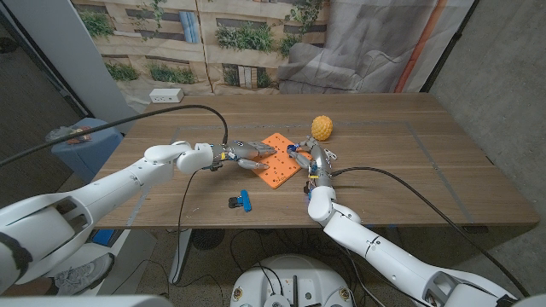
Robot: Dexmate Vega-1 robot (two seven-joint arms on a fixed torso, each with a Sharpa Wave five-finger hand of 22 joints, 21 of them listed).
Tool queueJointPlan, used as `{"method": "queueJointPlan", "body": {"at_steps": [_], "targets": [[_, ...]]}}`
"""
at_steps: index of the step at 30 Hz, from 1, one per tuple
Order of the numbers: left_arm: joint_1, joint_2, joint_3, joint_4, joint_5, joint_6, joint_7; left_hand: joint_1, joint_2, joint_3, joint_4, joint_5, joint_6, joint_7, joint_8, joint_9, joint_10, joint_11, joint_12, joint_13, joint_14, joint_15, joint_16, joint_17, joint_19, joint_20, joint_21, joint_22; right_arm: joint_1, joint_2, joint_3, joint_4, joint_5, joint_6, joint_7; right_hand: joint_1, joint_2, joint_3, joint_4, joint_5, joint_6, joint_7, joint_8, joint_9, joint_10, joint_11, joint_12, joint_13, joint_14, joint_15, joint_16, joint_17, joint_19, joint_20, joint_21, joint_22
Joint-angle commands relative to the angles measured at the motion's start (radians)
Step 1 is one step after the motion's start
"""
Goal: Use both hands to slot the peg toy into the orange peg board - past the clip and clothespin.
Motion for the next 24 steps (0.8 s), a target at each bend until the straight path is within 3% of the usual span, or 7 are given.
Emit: {"method": "queueJointPlan", "body": {"at_steps": [1,24], "targets": [[-0.006,-0.006,0.004,0.009,-0.001,-0.002,-0.010,-0.008,0.070,0.007,-0.003,-0.004,0.059,0.000,0.007,0.008,0.044,-0.006,0.008,0.006,0.020,-0.068,0.009,0.003,0.007,-0.140,0.009,0.005,-0.009,-0.006,0.003,-0.009,0.007,-0.011,0.004,0.066,0.054,-0.005,0.000,0.003,0.077,-0.077,0.008,0.007,0.007,-0.004,0.002,0.003,-0.004,-0.042,0.005,0.006,-0.003,-0.001,0.008,0.002],[-0.010,-0.006,0.010,0.013,-0.004,0.000,-0.011,-0.008,0.070,0.008,-0.004,-0.004,0.058,0.000,0.007,0.008,0.043,-0.006,0.007,0.006,0.020,-0.068,0.009,0.003,0.007,-0.141,0.009,0.005,-0.015,-0.017,-0.004,-0.027,0.001,-0.032,0.014,0.071,0.056,-0.008,0.001,0.004,0.077,-0.077,0.011,0.009,0.006,-0.004,0.001,0.003,-0.004,-0.042,0.005,0.007,-0.003,-0.001,0.008,0.002]]}}
